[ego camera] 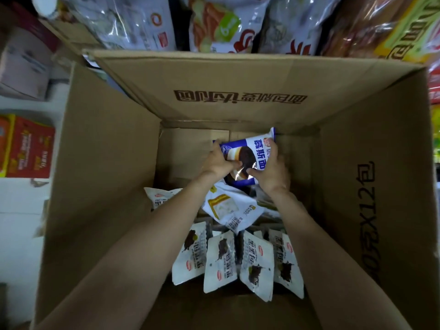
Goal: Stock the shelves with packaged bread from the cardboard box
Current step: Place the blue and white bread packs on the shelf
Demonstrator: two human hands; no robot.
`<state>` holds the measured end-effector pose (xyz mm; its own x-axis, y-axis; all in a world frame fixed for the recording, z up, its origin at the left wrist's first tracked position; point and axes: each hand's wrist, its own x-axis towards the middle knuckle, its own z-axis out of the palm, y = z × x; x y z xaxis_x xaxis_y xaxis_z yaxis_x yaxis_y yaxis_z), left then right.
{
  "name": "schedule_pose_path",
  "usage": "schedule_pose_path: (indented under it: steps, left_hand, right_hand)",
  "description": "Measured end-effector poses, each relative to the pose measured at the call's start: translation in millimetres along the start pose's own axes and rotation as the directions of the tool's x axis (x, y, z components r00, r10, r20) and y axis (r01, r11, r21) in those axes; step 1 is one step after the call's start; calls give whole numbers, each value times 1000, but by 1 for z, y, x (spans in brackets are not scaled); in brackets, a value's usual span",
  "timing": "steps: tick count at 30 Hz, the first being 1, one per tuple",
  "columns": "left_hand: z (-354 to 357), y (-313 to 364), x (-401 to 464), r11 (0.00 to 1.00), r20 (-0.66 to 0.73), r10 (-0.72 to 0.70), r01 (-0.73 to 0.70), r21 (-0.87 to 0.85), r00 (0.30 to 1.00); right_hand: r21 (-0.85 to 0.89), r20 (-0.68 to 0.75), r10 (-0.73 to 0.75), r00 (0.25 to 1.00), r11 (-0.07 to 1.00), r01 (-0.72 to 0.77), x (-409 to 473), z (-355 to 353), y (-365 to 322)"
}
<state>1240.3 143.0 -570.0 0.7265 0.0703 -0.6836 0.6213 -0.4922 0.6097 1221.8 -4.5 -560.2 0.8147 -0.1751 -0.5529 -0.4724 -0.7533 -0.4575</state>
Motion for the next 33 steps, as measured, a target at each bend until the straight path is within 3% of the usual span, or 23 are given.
schedule_pose_path:
  steps: [6,10,12,16,18,21,25,30,33]
  left_hand:
    - [-36,10,-46,981,-99,128,-140,-135,987]
    - [-79,37,-100,918,-157,179,-223,-329,971]
    - [-103,54,-129,885,-123,259,-286,-366,958]
    - [-144,88,-187,876,-1,436,-424,-229,900]
    - [-163,105,-217,852,-13,497,-490,-182,868]
    - [-194,127,-256,802,-167,555,-578,-153,815]
    - [-232,155,-290,699,-328,593,-672,-243,735]
    - [-274,185,-295,623,-441,596,-733,-273,671]
    - [-295,198,-273,630,-491,579,-739,-237,651]
  right_hand:
    - [342,-143,-38,989,936,85,-56,-33,-19]
    - [644,-144,-20,989,757,109,-112,-77,-33]
    - [752,-133,-42,990,646,128,-141,-106,-43]
    - [740,-175,-223,959,613,277,-184,-162,-73]
    - [710,-194,-269,943,625,324,-200,-186,-92]
    - [638,-280,-271,921,665,389,-219,-214,-116]
    - [577,-278,-324,904,696,427,-236,-237,-162]
    - [773,-227,-396,890,482,412,-234,-254,-236]
    - [792,-158,-435,886,480,377,-217,-256,-274]
